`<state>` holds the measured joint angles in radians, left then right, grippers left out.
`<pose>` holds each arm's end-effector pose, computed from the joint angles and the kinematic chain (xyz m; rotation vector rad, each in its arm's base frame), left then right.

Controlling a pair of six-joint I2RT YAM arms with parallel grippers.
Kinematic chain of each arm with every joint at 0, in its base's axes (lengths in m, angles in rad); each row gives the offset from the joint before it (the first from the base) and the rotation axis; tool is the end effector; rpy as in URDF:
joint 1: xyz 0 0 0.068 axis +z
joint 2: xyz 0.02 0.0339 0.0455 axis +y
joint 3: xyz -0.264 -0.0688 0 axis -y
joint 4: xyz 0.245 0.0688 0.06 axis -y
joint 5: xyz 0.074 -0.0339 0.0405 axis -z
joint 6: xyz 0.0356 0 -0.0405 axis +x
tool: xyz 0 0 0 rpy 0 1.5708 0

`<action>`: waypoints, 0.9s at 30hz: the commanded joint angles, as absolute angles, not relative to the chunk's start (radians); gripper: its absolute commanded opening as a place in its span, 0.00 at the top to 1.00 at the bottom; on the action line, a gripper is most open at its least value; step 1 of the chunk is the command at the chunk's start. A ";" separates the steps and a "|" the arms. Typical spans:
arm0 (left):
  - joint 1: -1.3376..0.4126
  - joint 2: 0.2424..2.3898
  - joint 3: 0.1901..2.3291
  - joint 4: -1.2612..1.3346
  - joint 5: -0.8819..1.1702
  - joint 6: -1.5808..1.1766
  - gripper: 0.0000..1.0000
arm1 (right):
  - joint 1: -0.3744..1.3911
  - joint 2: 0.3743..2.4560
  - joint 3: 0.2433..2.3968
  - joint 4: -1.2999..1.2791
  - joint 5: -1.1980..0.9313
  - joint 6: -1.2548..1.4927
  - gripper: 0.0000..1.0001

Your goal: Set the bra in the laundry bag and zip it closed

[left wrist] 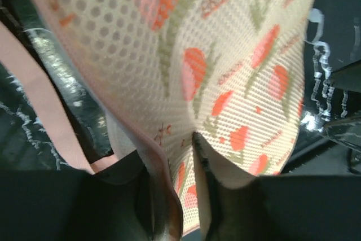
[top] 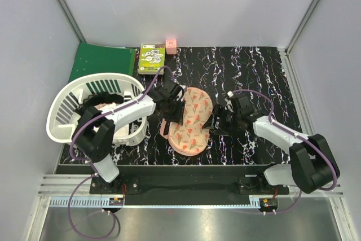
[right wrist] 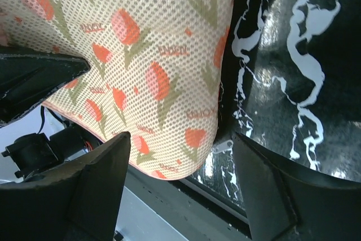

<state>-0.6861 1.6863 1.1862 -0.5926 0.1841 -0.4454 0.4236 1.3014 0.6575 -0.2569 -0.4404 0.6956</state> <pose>0.2623 -0.2232 0.2141 0.3955 2.7500 -0.5793 0.2195 0.1156 0.1856 0.1535 2.6331 0.9847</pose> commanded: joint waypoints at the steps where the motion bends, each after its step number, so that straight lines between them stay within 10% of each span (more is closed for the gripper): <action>1: -0.684 1.663 1.167 -0.594 0.046 -0.402 0.61 | 0.428 1.367 0.669 -0.127 -0.509 0.657 0.19; 10: -0.684 1.609 1.100 -0.621 -0.113 -0.422 0.30 | 0.428 1.457 0.689 -0.078 -0.528 0.644 0.15; 19: -0.683 1.586 0.954 -0.523 -0.110 -0.485 0.33 | 0.428 1.499 0.664 0.026 -0.597 0.664 0.09; 27: -0.683 1.571 0.845 -0.404 -0.135 -0.526 0.55 | 0.448 1.569 0.624 0.167 -0.657 0.732 0.10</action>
